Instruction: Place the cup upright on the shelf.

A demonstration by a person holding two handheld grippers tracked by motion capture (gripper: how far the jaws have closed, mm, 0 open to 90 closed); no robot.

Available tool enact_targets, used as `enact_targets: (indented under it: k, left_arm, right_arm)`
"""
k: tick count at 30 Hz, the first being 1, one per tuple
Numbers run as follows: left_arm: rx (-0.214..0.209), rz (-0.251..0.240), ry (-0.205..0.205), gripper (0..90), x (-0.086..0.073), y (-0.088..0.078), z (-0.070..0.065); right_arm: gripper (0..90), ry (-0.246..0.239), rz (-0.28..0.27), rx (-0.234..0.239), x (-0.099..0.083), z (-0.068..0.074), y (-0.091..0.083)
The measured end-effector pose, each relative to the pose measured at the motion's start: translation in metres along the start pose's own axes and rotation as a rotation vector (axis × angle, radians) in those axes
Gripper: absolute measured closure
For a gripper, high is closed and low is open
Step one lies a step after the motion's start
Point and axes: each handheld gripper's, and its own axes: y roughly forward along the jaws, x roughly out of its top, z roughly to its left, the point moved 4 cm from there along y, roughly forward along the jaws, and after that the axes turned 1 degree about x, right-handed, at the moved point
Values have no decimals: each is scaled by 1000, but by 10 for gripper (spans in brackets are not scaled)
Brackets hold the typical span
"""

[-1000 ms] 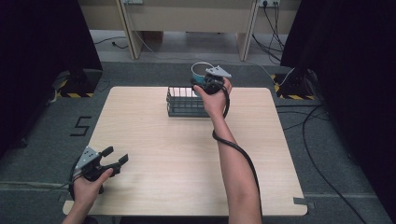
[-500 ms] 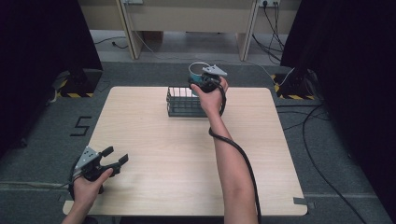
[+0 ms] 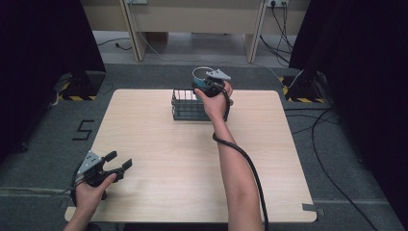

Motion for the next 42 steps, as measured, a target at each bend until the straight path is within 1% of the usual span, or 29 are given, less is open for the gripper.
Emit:
enact_targets:
  k: [5,11,19,22,24,26,42]
  left_arm:
    - [-3,-1,-1,195,0,0,0]
    - [-2,-1,0,195,0,0,0]
    - [-6,1,2,195,0,0,-1]
    - [-6,1,4,195,0,0,-1]
    - [-5,0,3,195,0,0,-1]
    - [-5,0,2,195,0,0,0]
    - [-8,2,4,195,0,0,0]
  right_arm:
    - [177,-9,10,2,-4,3,3]
    - [177,-8,22,0,-10,4,6]
    - [176,-13,41,-12,-18,5,10]
    - [176,-29,63,-24,-23,7,13]
    - [175,-26,64,-23,-24,7,14]
    - [175,-25,78,-30,-28,7,15]
    - [175,-23,101,-40,-41,6,16]
